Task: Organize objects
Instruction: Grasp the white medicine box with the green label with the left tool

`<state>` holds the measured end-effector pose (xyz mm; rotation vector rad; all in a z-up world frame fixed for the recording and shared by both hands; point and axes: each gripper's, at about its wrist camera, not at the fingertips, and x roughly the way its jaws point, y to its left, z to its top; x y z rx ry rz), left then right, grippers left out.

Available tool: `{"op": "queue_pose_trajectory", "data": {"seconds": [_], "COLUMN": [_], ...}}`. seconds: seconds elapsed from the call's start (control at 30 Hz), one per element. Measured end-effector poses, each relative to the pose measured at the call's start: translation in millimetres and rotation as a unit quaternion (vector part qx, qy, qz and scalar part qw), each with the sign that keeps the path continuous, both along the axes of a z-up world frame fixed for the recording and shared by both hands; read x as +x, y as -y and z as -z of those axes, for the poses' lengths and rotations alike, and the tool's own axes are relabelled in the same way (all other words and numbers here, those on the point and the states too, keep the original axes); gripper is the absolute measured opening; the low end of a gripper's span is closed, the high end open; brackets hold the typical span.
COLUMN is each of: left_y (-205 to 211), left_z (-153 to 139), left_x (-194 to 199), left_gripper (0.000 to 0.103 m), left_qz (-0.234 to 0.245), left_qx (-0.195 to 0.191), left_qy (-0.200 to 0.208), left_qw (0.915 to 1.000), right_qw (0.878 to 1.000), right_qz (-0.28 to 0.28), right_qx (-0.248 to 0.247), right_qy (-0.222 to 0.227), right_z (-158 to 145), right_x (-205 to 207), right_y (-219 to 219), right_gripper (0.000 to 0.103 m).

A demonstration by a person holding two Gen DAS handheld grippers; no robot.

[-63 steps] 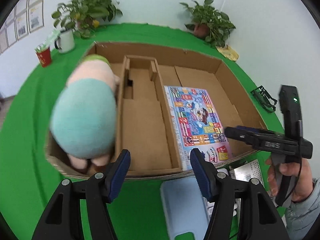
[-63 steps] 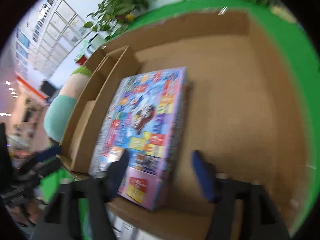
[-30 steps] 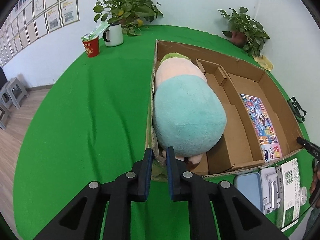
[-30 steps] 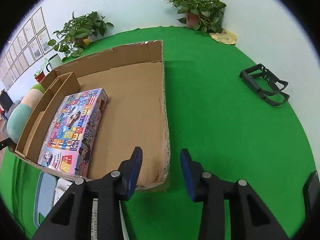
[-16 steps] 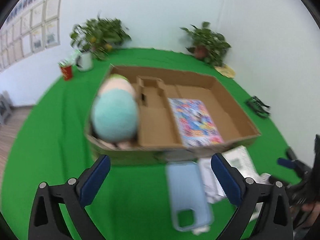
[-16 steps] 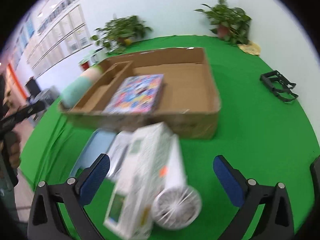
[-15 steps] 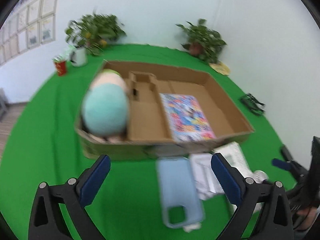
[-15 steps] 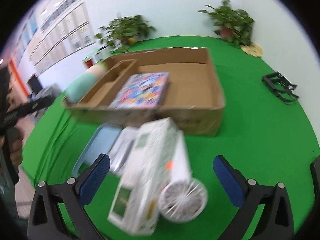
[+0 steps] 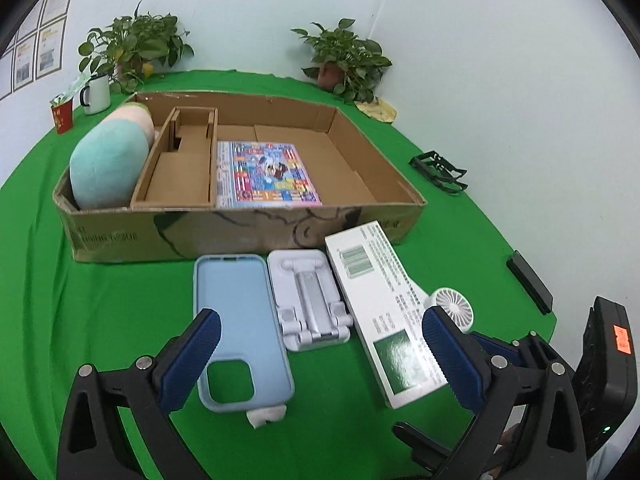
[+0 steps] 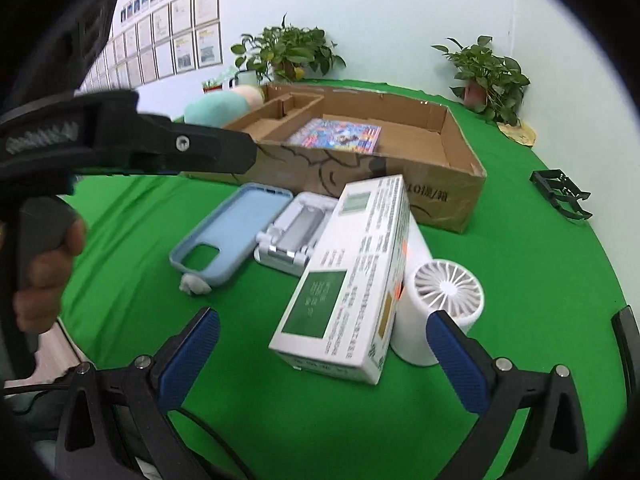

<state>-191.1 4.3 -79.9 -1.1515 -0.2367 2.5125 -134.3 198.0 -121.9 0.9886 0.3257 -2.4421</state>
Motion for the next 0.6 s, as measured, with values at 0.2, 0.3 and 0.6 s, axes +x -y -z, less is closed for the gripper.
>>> {"op": "queue_pose_trajectory", "data": {"seconds": [0.2, 0.3, 0.6], "left_y": [7.7, 12.3, 13.2], "left_z": [5.9, 5.8, 26.5], "left_x": [7.8, 9.5, 2.1], "left_gripper": [0.102, 0.102, 0.102], "left_qz": [0.001, 0.006, 0.05], "left_qx": [0.003, 0.016, 0.069], "left_qy": [0.011, 0.017, 0.074], "left_qw": [0.9999, 0.9997, 0.9936], "right_qw": [1.0, 1.0, 0.998], "right_qz": [0.013, 0.025, 0.03], "right_qx": [0.007, 0.015, -0.04], "right_qy": [-0.01, 0.003, 0.044], "right_z": [9.3, 17.1, 15.9], "right_x": [-5.5, -10.9, -7.4], "right_y": [7.4, 6.8, -13.0], "right_gripper": [0.1, 0.078, 0.068]}}
